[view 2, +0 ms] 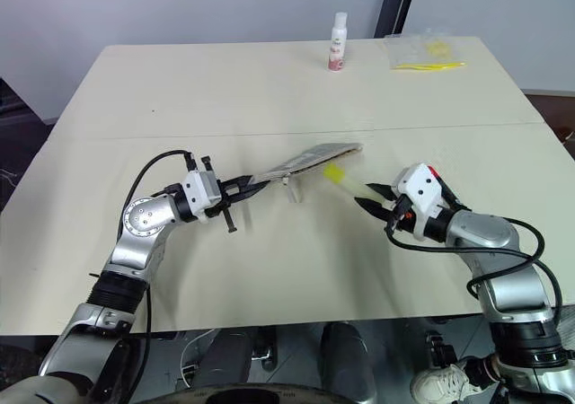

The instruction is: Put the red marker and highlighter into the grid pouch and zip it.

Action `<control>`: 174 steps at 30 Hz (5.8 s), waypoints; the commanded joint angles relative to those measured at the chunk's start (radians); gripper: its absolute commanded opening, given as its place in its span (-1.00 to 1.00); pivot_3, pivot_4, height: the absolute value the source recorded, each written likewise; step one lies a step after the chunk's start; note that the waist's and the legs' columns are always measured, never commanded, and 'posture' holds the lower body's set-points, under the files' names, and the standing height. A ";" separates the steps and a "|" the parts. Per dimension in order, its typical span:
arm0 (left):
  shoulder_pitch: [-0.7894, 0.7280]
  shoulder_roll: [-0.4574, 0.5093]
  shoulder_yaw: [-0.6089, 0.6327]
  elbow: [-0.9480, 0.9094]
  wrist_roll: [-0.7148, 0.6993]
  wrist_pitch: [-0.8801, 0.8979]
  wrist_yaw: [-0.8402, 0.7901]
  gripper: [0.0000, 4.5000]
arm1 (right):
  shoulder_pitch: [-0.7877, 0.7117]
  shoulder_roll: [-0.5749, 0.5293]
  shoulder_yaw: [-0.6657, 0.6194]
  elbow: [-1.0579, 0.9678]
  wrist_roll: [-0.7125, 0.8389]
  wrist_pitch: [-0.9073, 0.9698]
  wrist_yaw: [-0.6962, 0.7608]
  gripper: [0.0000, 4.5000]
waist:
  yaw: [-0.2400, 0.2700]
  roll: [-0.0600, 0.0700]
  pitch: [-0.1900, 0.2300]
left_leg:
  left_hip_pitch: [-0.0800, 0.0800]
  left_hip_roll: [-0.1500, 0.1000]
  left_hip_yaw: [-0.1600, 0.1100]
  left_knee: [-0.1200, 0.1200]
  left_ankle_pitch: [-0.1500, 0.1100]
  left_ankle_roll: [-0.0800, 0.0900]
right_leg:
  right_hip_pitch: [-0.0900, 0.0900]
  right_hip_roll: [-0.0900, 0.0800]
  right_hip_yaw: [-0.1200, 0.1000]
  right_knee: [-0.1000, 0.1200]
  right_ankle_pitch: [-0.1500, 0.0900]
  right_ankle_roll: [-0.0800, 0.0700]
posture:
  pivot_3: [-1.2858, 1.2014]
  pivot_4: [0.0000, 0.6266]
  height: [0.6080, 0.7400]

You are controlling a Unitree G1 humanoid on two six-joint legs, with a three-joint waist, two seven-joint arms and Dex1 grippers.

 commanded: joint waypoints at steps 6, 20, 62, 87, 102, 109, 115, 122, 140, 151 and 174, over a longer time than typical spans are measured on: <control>0.006 0.006 -0.017 0.012 0.039 -0.062 0.004 -1.00 | 0.023 -0.023 -0.098 -0.042 0.075 0.030 0.013 -0.59 | 0.000 0.000 0.000 | 0.000 -0.001 0.000 0.000 -0.001 0.000 | 0.000 -0.002 -0.001 -0.001 -0.001 -0.002 | 0.03 -0.52 1.00; 0.004 -0.001 -0.017 -0.004 0.036 -0.059 0.018 -1.00 | -0.007 -0.029 -0.006 0.011 -0.023 0.004 0.008 -0.59 | 0.000 0.000 0.000 | 0.000 0.000 0.000 0.000 -0.001 0.000 | 0.000 -0.002 -0.001 -0.001 -0.001 -0.002 | 0.03 -0.52 1.00; -0.036 0.000 -0.030 0.116 -0.056 -0.145 -0.158 -1.00 | 0.215 -0.050 -0.374 -0.277 0.363 0.229 0.008 0.95 | 0.000 0.000 0.001 | 0.001 0.000 -0.002 0.001 -0.002 0.000 | 0.003 -0.003 -0.001 -0.001 0.000 -0.004 | 0.03 -0.52 1.00; -0.086 -0.028 -0.041 0.151 -0.043 -0.175 -0.160 -1.00 | 0.058 -0.095 -0.270 0.343 0.029 0.142 -0.098 -0.73 | 0.000 0.001 0.000 | -0.001 0.001 0.002 0.001 0.000 0.003 | 0.002 0.000 -0.002 0.000 0.002 -0.001 | 0.03 -0.52 1.00; -0.103 -0.041 -0.053 0.159 -0.044 -0.184 -0.191 -1.00 | 0.211 -0.224 -0.188 -0.075 -0.024 -0.109 0.183 -0.82 | 0.000 0.001 0.001 | 0.000 0.001 0.001 0.002 -0.002 0.000 | 0.000 -0.001 -0.002 -0.003 0.000 -0.003 | 0.03 -0.52 1.00; -0.117 -0.047 -0.077 0.114 -0.028 -0.166 -0.201 -1.00 | 0.060 -0.251 -0.015 -0.007 -0.211 -0.253 0.170 -0.82 | 0.000 0.001 0.001 | -0.001 0.001 0.001 0.002 -0.001 0.002 | 0.000 -0.001 -0.002 -0.003 0.000 -0.003 | 0.03 -0.52 1.00; -0.132 -0.060 -0.095 0.101 -0.020 -0.152 -0.196 -1.00 | -0.126 -0.246 0.163 -0.002 -0.344 -0.382 0.207 -0.82 | -0.001 0.002 0.001 | 0.000 0.001 0.002 0.002 -0.001 0.002 | -0.001 0.000 -0.002 -0.003 0.000 -0.003 | 0.03 -0.52 1.00; -0.133 -0.067 -0.094 0.097 -0.029 -0.148 -0.208 -1.00 | -0.227 -0.128 0.258 0.051 -0.400 -0.542 0.158 -0.82 | 0.001 0.002 0.002 | -0.001 0.001 0.002 0.002 0.000 0.003 | 0.000 0.000 -0.002 -0.002 0.002 -0.001 | 0.03 -0.52 1.00; -0.117 -0.096 -0.101 0.173 0.023 -0.176 -0.160 -1.00 | 0.341 -0.161 -0.316 -0.387 0.617 0.377 0.108 0.94 | 0.002 0.001 0.001 | 0.001 0.002 -0.001 0.002 -0.002 0.001 | 0.006 -0.002 -0.002 -0.001 0.001 -0.004 | 0.03 -0.52 1.00; -0.186 -0.123 -0.119 0.252 0.089 -0.274 -0.120 -1.00 | 0.182 0.167 0.107 -0.235 0.206 0.207 -0.204 0.94 | -0.002 0.000 0.001 | 0.000 0.002 0.000 0.002 -0.002 0.001 | 0.000 -0.001 -0.003 -0.005 0.001 -0.004 | 0.03 -0.52 1.00; -0.154 -0.079 -0.099 0.257 0.075 -0.269 -0.089 -1.00 | 0.095 0.079 -0.066 -0.030 0.187 0.145 -0.098 -0.97 | 0.001 0.001 0.001 | -0.002 0.001 0.001 0.002 -0.001 0.004 | 0.000 0.000 -0.004 -0.002 0.003 -0.001 | 0.03 -0.52 1.00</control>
